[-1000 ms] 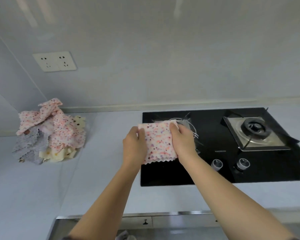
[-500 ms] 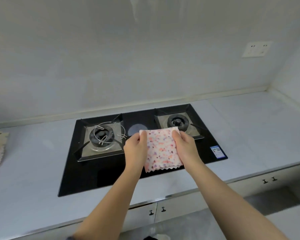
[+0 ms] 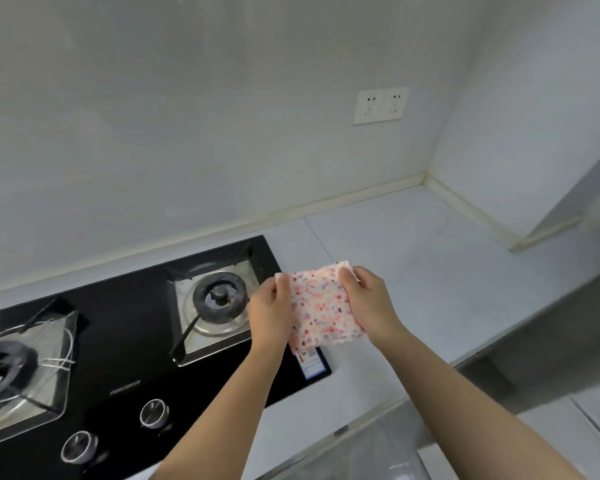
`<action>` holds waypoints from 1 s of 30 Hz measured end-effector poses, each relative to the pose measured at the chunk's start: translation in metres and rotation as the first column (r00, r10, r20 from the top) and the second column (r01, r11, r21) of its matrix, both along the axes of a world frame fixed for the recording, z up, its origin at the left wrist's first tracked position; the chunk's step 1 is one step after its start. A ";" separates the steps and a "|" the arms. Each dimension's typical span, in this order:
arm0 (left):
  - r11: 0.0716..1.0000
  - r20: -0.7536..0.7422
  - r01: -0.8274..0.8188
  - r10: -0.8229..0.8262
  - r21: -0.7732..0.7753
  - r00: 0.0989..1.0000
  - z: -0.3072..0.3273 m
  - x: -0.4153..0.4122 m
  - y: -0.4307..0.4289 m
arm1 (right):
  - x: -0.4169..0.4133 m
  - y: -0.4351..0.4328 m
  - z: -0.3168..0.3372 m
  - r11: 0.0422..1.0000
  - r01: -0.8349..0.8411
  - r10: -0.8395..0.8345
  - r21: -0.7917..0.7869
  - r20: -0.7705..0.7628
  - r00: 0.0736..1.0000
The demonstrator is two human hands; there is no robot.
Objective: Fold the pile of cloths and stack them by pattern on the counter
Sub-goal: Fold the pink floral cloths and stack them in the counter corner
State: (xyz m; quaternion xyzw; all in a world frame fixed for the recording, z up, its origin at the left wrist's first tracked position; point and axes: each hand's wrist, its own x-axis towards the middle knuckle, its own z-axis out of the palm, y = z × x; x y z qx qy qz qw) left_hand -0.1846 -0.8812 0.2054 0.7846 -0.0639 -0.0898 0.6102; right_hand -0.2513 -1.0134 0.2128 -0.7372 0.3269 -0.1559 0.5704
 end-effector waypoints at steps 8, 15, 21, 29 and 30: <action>0.972 -0.302 0.231 -0.209 0.037 0.930 -0.025 0.020 -0.140 | 0.007 -0.153 -0.025 0.995 0.035 -0.026 0.095 -0.098 0.995; 0.953 -0.499 0.299 -0.239 0.042 0.833 -0.077 0.053 -0.267 | 0.038 -0.288 -0.085 0.995 -0.068 0.043 -0.073 -0.305 0.951; 0.942 -0.496 0.315 -0.220 0.115 0.840 -0.106 0.092 -0.402 | 0.084 -0.423 -0.121 0.957 -0.147 0.038 -0.248 -0.397 0.917; 0.851 -0.288 0.367 -0.269 0.376 0.919 -0.140 0.146 -0.522 | 0.138 -0.542 -0.160 0.806 -0.216 -0.058 -0.551 -0.436 0.898; 0.831 -0.270 0.370 -0.275 0.416 0.923 -0.143 0.148 -0.529 | 0.142 -0.550 -0.163 0.780 -0.230 -0.068 -0.582 -0.443 0.894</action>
